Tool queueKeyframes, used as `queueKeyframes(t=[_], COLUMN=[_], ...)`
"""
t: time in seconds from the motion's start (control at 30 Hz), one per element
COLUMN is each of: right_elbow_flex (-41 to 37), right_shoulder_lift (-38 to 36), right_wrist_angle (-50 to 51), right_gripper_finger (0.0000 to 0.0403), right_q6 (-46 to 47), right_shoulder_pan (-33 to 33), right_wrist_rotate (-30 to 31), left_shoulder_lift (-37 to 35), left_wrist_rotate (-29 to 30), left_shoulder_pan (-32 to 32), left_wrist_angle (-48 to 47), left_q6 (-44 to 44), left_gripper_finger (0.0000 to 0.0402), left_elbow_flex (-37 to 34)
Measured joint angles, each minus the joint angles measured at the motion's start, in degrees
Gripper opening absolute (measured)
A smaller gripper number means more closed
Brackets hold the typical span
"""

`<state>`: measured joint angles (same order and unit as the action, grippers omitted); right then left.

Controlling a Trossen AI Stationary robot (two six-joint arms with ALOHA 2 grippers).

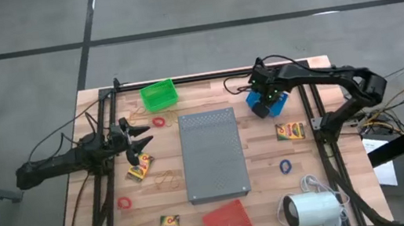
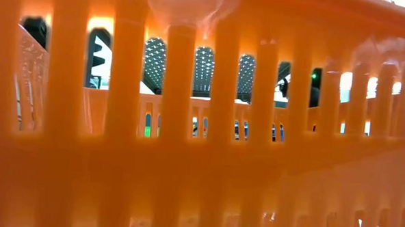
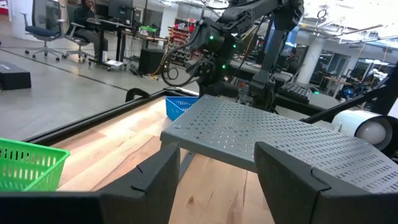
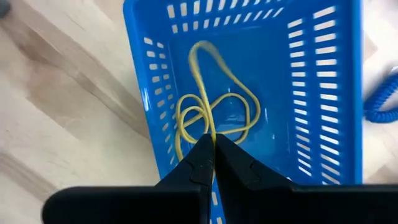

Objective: Pick & Place Office Desk Supplies
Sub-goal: Put the yellow rubber band into the blue basket

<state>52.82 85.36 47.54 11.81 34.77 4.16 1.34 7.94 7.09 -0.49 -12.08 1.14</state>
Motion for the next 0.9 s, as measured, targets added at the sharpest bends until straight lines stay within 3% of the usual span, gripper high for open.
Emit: queueKeyframes(t=[0.73,0.9], right_elbow_flex=[0.0,0.0], right_shoulder_lift=[1.3,1.2], right_wrist_angle=[-2.6,-2.8], right_gripper_finger=[0.0010,0.0043], right_q6=[-2.8,-2.7], right_shoulder_pan=[1.1,1.1], right_wrist_rotate=[-0.2,-0.3], left_shoulder_lift=[0.0,0.0], left_wrist_rotate=[0.0,0.0], left_shoulder_pan=[0.0,0.0], left_wrist_angle=[0.0,0.0], left_q6=[0.0,0.0], left_gripper_finger=[0.0212,0.0212], left_elbow_flex=[0.0,0.0])
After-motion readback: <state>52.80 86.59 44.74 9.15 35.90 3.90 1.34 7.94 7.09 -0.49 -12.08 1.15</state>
